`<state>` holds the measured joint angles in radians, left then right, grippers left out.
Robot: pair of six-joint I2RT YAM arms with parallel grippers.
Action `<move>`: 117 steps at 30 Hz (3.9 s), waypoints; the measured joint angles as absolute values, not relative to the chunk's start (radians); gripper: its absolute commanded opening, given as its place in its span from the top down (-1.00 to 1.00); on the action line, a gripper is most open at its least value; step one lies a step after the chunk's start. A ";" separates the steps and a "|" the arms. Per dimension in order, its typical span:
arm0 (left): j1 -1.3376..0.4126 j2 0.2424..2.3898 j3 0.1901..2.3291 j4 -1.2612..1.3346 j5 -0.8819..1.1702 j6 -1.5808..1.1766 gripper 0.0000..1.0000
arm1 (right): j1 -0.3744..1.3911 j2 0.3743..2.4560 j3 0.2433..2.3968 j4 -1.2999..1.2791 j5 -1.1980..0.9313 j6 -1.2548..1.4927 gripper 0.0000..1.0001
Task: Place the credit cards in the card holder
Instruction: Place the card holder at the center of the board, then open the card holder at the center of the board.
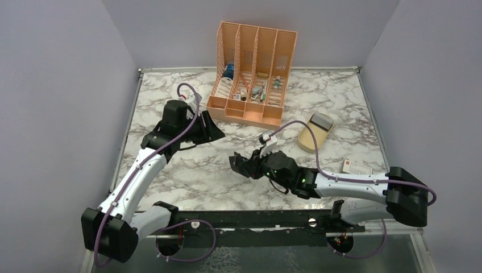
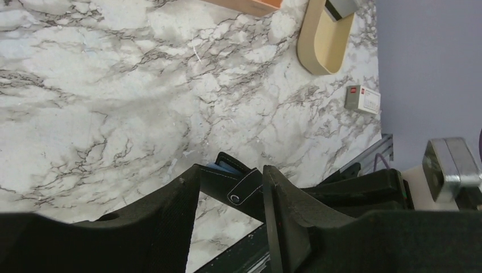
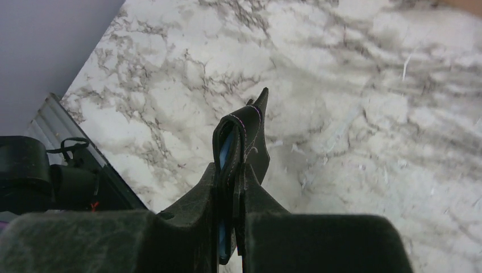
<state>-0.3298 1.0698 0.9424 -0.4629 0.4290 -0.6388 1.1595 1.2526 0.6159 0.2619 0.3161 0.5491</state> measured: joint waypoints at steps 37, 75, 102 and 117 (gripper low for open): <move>-0.468 1.208 0.575 -0.125 0.586 -0.786 0.27 | 1.159 1.236 0.702 -0.304 0.360 0.447 0.31; -0.469 1.157 0.597 -0.180 0.512 -0.770 0.27 | 1.143 1.605 0.876 -0.380 0.422 0.456 0.44; -0.556 1.212 0.585 -0.101 0.495 -0.800 0.24 | 0.859 1.430 0.809 -0.385 0.238 0.519 -0.26; -0.434 1.249 0.683 -0.216 0.485 -0.668 0.22 | 0.854 1.423 0.688 -0.272 0.004 0.558 -0.18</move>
